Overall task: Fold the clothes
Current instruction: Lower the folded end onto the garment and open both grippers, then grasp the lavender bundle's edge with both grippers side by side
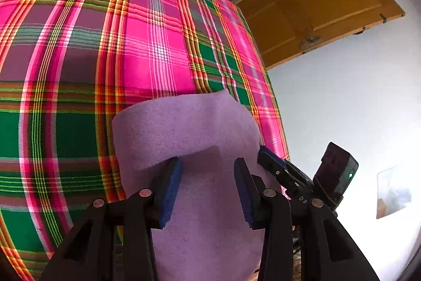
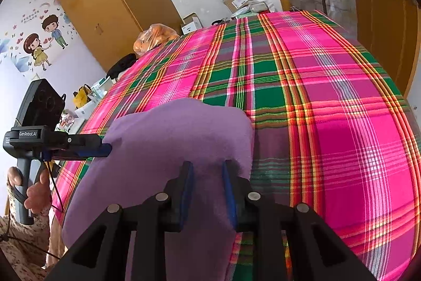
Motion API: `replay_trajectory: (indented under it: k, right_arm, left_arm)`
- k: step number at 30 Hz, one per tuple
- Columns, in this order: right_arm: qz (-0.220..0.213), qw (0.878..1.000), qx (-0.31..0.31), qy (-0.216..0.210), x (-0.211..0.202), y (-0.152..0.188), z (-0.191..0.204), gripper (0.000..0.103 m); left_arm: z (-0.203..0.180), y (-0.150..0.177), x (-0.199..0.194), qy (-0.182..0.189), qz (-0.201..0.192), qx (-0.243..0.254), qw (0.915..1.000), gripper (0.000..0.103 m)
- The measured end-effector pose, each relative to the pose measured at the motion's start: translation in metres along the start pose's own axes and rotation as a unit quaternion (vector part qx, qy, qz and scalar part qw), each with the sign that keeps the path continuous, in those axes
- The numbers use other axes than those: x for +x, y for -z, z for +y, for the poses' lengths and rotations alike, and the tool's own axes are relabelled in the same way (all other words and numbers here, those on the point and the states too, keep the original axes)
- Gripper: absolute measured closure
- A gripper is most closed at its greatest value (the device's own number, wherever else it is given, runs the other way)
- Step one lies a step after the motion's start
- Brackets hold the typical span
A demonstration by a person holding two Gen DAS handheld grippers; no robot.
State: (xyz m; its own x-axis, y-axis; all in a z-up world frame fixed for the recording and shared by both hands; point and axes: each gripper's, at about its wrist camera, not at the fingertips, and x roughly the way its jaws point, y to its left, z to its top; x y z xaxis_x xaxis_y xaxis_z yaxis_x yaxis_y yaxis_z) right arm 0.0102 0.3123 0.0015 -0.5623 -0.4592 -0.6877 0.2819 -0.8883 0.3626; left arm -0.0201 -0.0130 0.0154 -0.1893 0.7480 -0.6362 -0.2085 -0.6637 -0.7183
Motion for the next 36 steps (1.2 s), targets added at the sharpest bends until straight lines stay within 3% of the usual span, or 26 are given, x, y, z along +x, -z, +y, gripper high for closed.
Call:
replay_trajectory:
  k: [4, 11, 15, 22, 28, 31, 36]
  right_arm:
    - [-0.006, 1.000, -0.003, 0.019, -0.006, 0.001, 0.007, 0.080]
    - [-0.045, 0.997, -0.051, 0.023, -0.044, 0.026, 0.034, 0.078]
    - [-0.023, 0.998, -0.044, 0.035, -0.035, 0.047, 0.034, 0.080]
    - [-0.031, 0.998, -0.040, 0.047, -0.038, 0.055, 0.038, 0.080]
    - [-0.035, 0.996, -0.063, 0.045, -0.058, 0.072, 0.057, 0.080]
    - [-0.022, 0.997, -0.057, 0.045, -0.049, 0.087, 0.054, 0.080]
    - [-0.034, 0.998, -0.039, 0.039, -0.049, 0.089, 0.051, 0.080]
  left_arm:
    - [0.000, 0.002, -0.005, 0.006, -0.004, -0.006, 1.0000, 0.060]
    - [-0.017, 0.028, -0.014, -0.027, -0.010, 0.033, 0.9990, 0.060]
    - [-0.016, 0.039, -0.012, -0.036, -0.010, 0.036, 0.9987, 0.060]
    - [-0.016, 0.052, -0.015, -0.053, -0.019, 0.037, 0.9977, 0.060]
    - [-0.013, 0.072, -0.022, -0.044, -0.019, 0.031, 0.9984, 0.060]
    - [-0.007, 0.082, -0.018, -0.047, -0.012, 0.031, 0.9983, 0.060]
    - [0.000, 0.085, -0.014, -0.062, -0.006, 0.023, 0.9978, 0.060]
